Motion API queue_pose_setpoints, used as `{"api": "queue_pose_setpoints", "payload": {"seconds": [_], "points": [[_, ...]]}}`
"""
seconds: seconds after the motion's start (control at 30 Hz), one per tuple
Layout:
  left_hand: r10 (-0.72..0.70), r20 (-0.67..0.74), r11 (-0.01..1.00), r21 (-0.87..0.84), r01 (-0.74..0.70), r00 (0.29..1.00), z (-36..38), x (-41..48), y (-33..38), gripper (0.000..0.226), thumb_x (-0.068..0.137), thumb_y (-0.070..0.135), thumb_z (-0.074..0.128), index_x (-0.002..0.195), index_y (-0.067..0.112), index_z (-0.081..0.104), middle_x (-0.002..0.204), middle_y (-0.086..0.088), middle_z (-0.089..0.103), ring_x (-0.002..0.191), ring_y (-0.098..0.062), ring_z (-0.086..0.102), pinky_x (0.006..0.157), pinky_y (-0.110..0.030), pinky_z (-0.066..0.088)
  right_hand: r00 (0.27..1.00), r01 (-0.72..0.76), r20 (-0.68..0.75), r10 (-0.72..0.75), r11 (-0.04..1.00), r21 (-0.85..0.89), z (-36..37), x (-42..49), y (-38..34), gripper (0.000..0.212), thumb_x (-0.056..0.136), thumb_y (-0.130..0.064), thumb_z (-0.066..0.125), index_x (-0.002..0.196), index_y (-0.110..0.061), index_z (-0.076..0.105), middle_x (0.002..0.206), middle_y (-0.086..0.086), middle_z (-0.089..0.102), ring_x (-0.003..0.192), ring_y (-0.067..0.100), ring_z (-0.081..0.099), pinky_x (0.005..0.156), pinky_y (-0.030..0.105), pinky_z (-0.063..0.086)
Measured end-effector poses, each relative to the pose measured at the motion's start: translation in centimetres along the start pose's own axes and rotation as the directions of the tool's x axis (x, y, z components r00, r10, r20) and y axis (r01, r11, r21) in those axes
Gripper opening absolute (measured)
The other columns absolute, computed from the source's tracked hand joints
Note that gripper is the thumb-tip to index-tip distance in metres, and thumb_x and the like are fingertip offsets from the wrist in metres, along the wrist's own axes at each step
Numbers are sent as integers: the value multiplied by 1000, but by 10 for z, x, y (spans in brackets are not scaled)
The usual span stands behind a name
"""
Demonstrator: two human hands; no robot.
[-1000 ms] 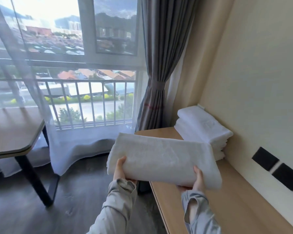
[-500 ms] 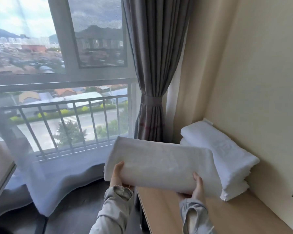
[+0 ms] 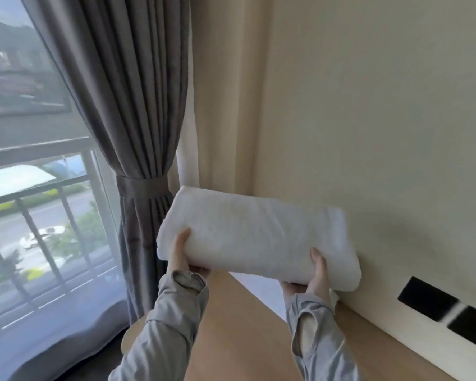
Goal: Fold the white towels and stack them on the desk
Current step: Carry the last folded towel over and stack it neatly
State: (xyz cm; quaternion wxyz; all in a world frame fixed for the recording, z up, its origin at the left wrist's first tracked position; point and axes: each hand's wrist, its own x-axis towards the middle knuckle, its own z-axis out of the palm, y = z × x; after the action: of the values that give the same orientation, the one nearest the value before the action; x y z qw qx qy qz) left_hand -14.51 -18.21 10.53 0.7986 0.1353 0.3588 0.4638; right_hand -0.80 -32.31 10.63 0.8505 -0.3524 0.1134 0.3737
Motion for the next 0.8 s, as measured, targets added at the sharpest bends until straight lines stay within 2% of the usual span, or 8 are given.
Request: {"api": "queue_pose_setpoints", "payload": {"seconds": [0.13,0.2,0.27,0.4,0.53,0.63,0.73,0.8], "points": [[-155,102,987,46,151,983,48,50,-9,48,56,35,79,94,18,55,105,-7,64,94,-27,63,71,-40,55,985,169,-37,-166,981,97,15,40,-13,58,92,-40,51,142,-14,37,107,4,54,83,20,55,77,37,47],[-213,145,975,99,200,966,76,76,-12,39,64,33,78,93,20,55,101,-5,64,91,-26,63,65,-37,54,964,259,-97,-247,957,132,27,57,-16,57,88,-41,57,136,-14,44,110,5,59,89,24,59,81,41,49],[-274,193,955,172,242,942,102,102,-18,39,64,33,78,93,20,56,99,-6,65,91,-28,64,71,-40,56,934,336,-192,-301,923,187,36,75,-17,55,81,-38,67,128,-13,53,116,10,63,100,31,62,88,47,50],[-399,265,905,269,330,878,136,149,-36,63,46,34,84,101,15,59,100,-10,69,92,-32,66,77,-48,56,872,475,-287,-397,829,296,39,111,-19,52,76,-35,73,120,-12,60,116,11,66,106,31,63,84,47,52],[-495,151,839,341,425,856,128,198,-62,73,44,35,87,107,14,56,108,-12,65,95,-35,65,82,-52,54,842,485,-392,-371,838,249,22,137,6,46,74,-34,75,114,-15,63,109,9,69,100,30,65,84,47,53],[-482,-29,784,432,446,876,102,225,-81,82,41,32,87,114,19,53,110,-12,62,94,-36,62,76,-55,54,800,459,-522,-295,861,218,8,148,30,28,76,-29,76,100,-20,64,96,5,69,87,26,66,68,43,54],[-461,17,808,422,412,887,86,236,-93,56,48,29,87,96,23,58,100,-10,65,89,-33,64,66,-47,56,812,459,-496,-307,861,218,-4,149,36,42,74,-28,76,112,-16,64,113,7,68,101,27,64,81,44,53],[-495,86,800,432,416,864,84,243,-91,71,45,30,91,109,23,60,107,-11,67,95,-33,64,76,-47,56,811,442,-489,-322,884,151,-13,145,32,58,69,-32,78,119,-9,60,126,13,61,113,32,59,88,45,50]]}}
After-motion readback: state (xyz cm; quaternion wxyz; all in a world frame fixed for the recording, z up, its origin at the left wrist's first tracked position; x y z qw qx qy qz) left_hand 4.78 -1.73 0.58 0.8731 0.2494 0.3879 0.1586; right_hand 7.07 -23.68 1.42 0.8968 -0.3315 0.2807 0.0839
